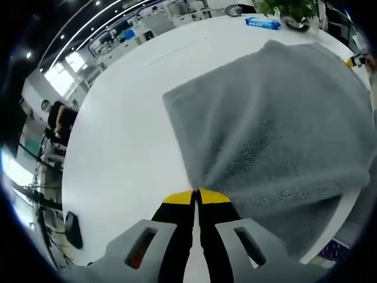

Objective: Open the folded towel by lifting each exposed corner and separating the folded layers until the towel lies flat within the target outline without major curled edges

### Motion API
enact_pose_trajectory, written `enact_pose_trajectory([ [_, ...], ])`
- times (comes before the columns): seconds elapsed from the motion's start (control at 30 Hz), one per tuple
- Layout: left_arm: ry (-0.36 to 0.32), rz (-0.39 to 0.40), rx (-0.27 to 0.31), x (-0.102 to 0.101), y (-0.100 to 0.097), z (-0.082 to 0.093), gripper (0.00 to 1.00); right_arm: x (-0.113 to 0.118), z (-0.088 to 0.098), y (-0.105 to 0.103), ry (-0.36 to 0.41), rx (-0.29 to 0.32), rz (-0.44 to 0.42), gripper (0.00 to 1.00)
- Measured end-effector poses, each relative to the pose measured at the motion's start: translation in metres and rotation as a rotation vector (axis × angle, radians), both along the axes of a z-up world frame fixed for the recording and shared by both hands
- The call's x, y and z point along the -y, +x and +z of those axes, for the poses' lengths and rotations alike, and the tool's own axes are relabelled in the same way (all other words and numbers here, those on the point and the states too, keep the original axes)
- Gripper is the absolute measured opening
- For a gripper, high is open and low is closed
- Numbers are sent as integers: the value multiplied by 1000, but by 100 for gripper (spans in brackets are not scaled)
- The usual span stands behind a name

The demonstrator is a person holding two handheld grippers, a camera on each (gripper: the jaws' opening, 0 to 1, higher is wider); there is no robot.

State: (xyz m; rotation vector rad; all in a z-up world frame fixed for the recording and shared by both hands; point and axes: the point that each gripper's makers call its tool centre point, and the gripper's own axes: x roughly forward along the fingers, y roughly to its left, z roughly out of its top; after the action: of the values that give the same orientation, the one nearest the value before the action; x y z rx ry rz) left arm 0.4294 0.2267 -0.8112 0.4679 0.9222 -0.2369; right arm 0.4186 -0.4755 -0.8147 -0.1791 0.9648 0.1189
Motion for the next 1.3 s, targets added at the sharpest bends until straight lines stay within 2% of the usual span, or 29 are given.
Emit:
enact_pose_trajectory([
  [0.17,-1,5,-10,-9,0,2,1,14,0,1,13,0,-20,0],
  [0.27,-12,0,-14,-6,-2,4,1,14,-1,1,55,5,-43,0],
  [0.47,-11,3,-6,-3,-2,6,1,15,-2,1,86,22,-78,0],
  [0.63,-35,19,-2,-4,-2,7,1,7,1,-1,52,19,-52,0],
  [0.7,-56,33,-9,-2,-4,9,3,4,5,-1,24,26,-2,0],
  [0.73,-43,7,14,1,-5,18,4,2,14,-3,18,47,-8,1],
  [0.77,-38,-5,106,4,-1,37,5,-2,32,0,15,125,-1,2],
  [0.83,-116,32,177,14,-11,62,5,-8,53,-4,34,197,-1,5],
  [0.87,-138,59,194,15,-19,68,5,-13,61,-13,53,210,4,5],
  [0.9,-160,74,192,18,-28,69,5,-16,60,-24,61,192,11,5],
  [1.0,-183,103,142,24,-62,56,5,-29,35,-63,81,93,37,5],
  [1.07,-208,122,103,30,-81,38,5,-35,18,-80,97,59,37,5],
  [1.2,-210,149,67,33,-96,15,5,-46,2,-96,121,23,30,6],
  [1.23,-191,146,42,32,-100,9,4,-48,0,-98,116,22,34,7],
  [1.27,-177,142,28,31,-102,4,4,-47,4,-95,99,60,45,7],
  [1.3,-159,129,8,30,-106,-1,4,-46,3,-95,100,52,42,7],
])
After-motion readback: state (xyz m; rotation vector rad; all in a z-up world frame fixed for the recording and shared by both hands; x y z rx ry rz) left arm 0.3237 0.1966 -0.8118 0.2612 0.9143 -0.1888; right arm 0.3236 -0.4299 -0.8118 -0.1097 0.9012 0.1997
